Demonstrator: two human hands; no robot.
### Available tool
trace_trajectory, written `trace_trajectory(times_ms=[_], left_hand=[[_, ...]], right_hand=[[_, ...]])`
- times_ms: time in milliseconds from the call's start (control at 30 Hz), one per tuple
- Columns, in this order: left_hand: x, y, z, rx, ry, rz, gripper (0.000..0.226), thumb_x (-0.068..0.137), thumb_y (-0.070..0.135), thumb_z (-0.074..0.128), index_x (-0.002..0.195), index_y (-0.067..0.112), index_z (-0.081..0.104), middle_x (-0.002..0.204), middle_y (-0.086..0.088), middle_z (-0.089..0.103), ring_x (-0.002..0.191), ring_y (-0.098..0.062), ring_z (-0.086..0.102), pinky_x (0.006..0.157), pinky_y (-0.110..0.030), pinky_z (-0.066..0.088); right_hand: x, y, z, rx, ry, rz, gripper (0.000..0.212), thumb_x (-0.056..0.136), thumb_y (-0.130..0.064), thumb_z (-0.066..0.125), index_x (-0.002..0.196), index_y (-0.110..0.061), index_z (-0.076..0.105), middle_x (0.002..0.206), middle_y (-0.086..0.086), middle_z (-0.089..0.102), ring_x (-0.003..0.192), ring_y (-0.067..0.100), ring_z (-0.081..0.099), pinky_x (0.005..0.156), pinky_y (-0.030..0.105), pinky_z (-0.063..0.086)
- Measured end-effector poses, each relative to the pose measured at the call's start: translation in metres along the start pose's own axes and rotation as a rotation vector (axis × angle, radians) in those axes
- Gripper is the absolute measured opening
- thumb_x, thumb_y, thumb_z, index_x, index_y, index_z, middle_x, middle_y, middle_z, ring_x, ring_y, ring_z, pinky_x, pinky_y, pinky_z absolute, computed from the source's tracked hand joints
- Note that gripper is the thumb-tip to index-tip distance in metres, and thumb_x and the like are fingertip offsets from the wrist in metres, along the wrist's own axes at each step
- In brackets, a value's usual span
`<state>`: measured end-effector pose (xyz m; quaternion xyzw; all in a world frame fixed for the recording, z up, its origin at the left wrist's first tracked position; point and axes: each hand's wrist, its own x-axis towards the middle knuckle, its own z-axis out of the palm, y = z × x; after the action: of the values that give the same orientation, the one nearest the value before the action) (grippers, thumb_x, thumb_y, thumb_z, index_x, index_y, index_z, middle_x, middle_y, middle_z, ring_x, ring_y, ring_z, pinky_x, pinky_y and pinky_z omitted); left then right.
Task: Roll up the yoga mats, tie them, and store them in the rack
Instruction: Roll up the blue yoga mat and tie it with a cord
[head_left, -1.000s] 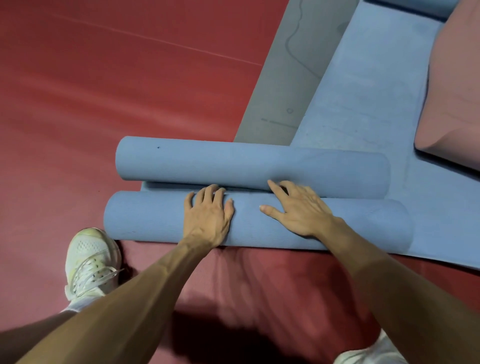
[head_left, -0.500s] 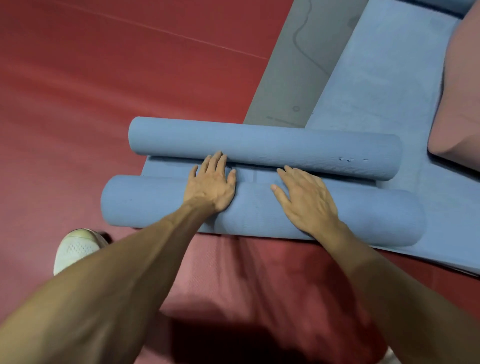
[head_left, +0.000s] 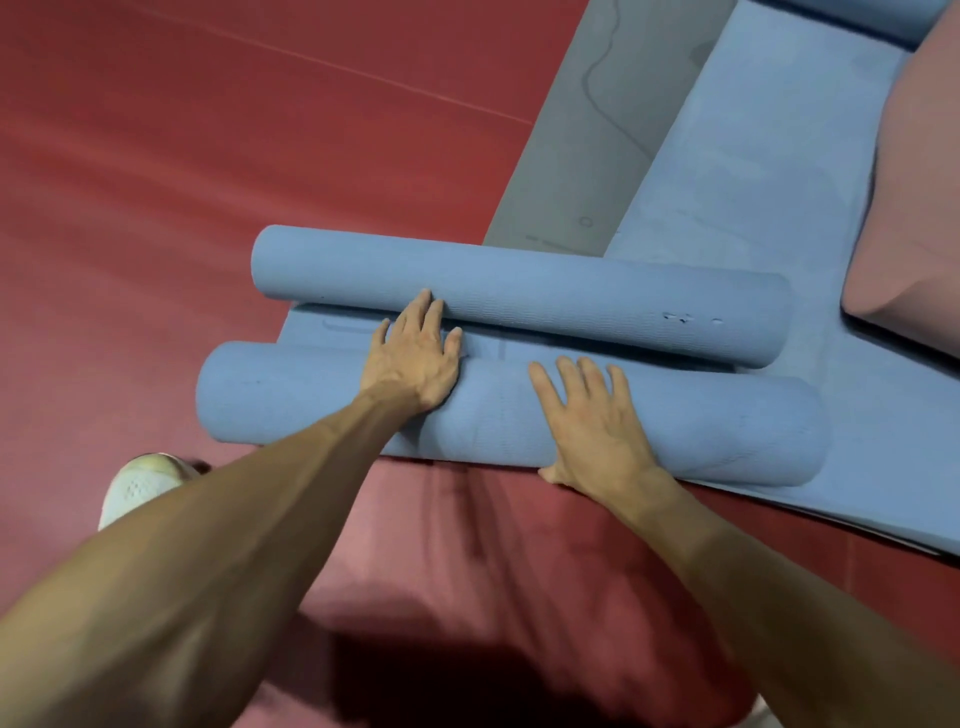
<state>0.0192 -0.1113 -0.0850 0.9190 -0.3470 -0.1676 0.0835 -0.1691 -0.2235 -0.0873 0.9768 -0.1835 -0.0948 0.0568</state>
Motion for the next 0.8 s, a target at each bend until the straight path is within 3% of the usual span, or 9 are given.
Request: trace_trajectory(times_ms=[67,233,367,467,567,667,733,800], left_hand=[[-0.004,-0.001,-0.001,0.013,0.026,0.021,0.058,0.101,0.043,0.021,0.153,0.017,0.013,0.161,0.001,0.005,0.147,-0.01,0.005,0.12,-0.037,0.004],[-0.025,-0.007,-0.004,0.074,0.073,0.058,0.056,0.101,0.042,0.023,0.151,0.018,0.022,0.16,0.0,0.01,0.146,-0.011,0.007,0.119,-0.037,0.002],[-0.061,-0.007,0.005,0.117,0.082,0.02,0.053,0.101,0.043,0.017,0.147,0.02,0.029,0.158,0.002,0.016,0.146,-0.012,0.008,0.117,-0.042,0.0],[-0.09,-0.005,0.015,0.157,0.136,0.032,0.064,0.093,0.046,0.005,0.138,0.02,0.043,0.149,0.0,0.034,0.14,-0.017,0.026,0.115,-0.045,0.005],[-0.101,-0.008,0.022,0.173,0.161,0.042,0.066,0.091,0.047,0.007,0.131,0.019,0.052,0.137,-0.003,0.049,0.128,-0.021,0.042,0.113,-0.046,0.016],[-0.103,-0.006,0.022,0.16,0.152,0.034,0.068,0.091,0.048,0.007,0.131,0.018,0.052,0.134,-0.003,0.051,0.125,-0.022,0.044,0.112,-0.046,0.018],[-0.101,-0.003,0.021,0.158,0.141,0.025,0.068,0.091,0.048,0.005,0.134,0.02,0.049,0.136,-0.001,0.048,0.128,-0.019,0.04,0.114,-0.045,0.015],[-0.094,-0.004,0.019,0.137,0.103,0.006,0.058,0.095,0.046,0.01,0.137,0.023,0.043,0.14,0.003,0.041,0.133,-0.014,0.032,0.115,-0.044,0.01]], right_hand=[[0.005,0.002,-0.005,0.0,0.002,-0.013,0.125,0.027,-0.054,0.089,0.137,-0.01,0.046,0.125,0.017,0.055,0.11,0.037,0.054,0.096,0.054,0.039],[0.016,0.014,-0.028,0.052,-0.129,-0.094,0.117,0.051,-0.058,0.08,0.146,-0.016,0.025,0.128,0.004,0.048,0.114,0.027,0.048,0.095,0.043,0.034],[0.015,0.02,-0.042,0.171,-0.28,-0.163,0.11,0.046,-0.065,0.079,0.135,-0.02,0.034,0.117,0.002,0.057,0.107,0.026,0.056,0.089,0.039,0.043],[0.006,0.02,-0.043,0.184,-0.328,-0.196,0.1,0.046,-0.065,0.079,0.127,-0.02,0.039,0.11,0.001,0.06,0.099,0.025,0.059,0.083,0.036,0.046],[-0.002,0.017,-0.035,0.211,-0.311,-0.185,0.107,0.046,-0.065,0.08,0.133,-0.02,0.036,0.116,0.004,0.058,0.104,0.025,0.056,0.09,0.037,0.046],[-0.01,0.018,-0.027,0.258,-0.307,-0.152,0.119,0.051,-0.075,0.073,0.147,-0.024,0.025,0.132,0.004,0.049,0.12,0.024,0.047,0.101,0.037,0.034],[-0.011,0.018,-0.029,0.364,-0.305,-0.078,0.103,0.069,-0.08,0.057,0.151,-0.027,0.023,0.145,0.002,0.042,0.13,0.023,0.04,0.108,0.037,0.027],[-0.006,0.016,-0.028,0.427,-0.27,0.0,0.073,0.091,-0.068,0.033,0.151,-0.028,0.025,0.152,0.002,0.035,0.138,0.021,0.033,0.111,0.038,0.024]])
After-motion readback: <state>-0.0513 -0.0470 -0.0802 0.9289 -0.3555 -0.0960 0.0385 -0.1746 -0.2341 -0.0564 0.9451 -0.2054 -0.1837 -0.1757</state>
